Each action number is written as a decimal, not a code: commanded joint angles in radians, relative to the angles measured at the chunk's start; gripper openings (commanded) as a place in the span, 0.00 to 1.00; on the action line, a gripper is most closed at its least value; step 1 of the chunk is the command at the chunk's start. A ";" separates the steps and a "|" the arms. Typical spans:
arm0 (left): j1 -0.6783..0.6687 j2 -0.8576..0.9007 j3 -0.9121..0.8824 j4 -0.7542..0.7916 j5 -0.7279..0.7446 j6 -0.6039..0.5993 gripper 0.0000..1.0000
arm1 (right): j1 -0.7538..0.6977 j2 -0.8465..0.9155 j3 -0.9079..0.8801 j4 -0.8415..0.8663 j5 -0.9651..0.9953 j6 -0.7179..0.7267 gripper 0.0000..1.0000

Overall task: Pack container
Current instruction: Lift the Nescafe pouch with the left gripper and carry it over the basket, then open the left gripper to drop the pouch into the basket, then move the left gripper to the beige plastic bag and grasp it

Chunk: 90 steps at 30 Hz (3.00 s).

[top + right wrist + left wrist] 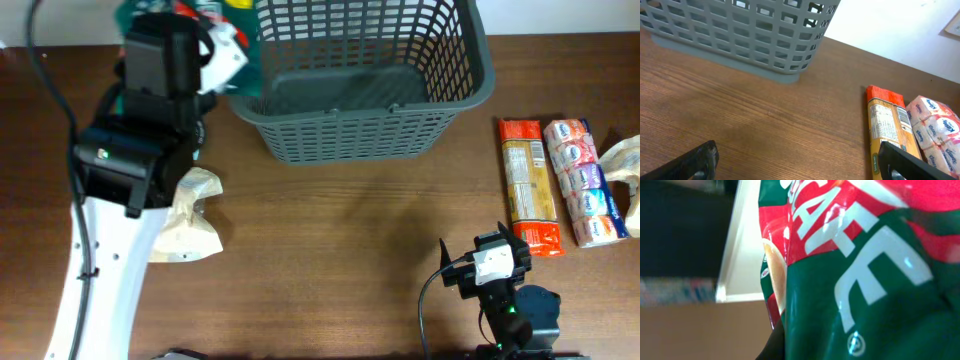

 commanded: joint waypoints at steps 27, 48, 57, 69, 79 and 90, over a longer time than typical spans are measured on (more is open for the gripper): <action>-0.114 0.422 0.043 0.539 0.661 -0.005 0.02 | -0.006 -0.006 -0.007 -0.002 0.002 -0.002 0.99; -0.110 0.145 0.047 0.368 0.314 -0.352 0.48 | -0.006 -0.006 -0.007 -0.002 0.002 -0.001 0.99; 0.066 -0.127 0.047 -0.101 0.238 -0.866 0.48 | -0.006 -0.006 -0.007 -0.002 0.002 -0.001 0.99; 0.302 -0.030 -0.102 -0.494 0.327 -0.881 0.57 | -0.006 -0.006 -0.007 -0.002 0.002 -0.002 0.99; 0.349 0.145 -0.612 -0.204 0.503 -0.880 0.75 | -0.006 -0.006 -0.007 -0.002 0.002 -0.001 0.99; 0.349 0.288 -0.671 -0.097 0.420 -0.865 0.84 | -0.006 -0.006 -0.007 -0.002 0.002 -0.001 0.99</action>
